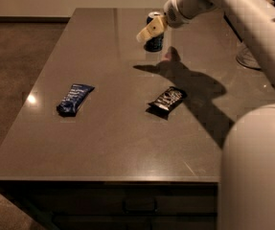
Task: Pick pepsi can
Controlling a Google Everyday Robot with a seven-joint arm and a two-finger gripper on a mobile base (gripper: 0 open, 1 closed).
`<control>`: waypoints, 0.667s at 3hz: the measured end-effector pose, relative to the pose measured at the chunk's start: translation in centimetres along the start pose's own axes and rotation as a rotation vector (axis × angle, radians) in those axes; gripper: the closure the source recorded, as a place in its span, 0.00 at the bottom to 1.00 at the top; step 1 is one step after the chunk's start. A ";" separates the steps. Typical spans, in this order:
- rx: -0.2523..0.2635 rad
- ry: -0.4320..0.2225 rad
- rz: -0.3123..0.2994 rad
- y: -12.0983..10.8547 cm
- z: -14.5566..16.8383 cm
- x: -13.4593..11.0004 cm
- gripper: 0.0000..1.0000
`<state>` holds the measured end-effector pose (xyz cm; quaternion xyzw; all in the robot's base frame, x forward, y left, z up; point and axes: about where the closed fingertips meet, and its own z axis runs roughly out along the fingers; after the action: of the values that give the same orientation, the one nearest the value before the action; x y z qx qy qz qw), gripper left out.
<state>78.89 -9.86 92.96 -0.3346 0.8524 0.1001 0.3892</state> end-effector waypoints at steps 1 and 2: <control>-0.002 -0.013 0.013 -0.6 2.1 -0.9 0.00; 0.015 -0.020 0.029 -1.5 3.6 -1.7 0.00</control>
Offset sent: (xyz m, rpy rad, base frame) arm 0.0667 0.0089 -0.0019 0.0307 -0.0298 -0.0665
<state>82.82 -8.63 91.95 -0.3180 0.8540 0.1026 0.3987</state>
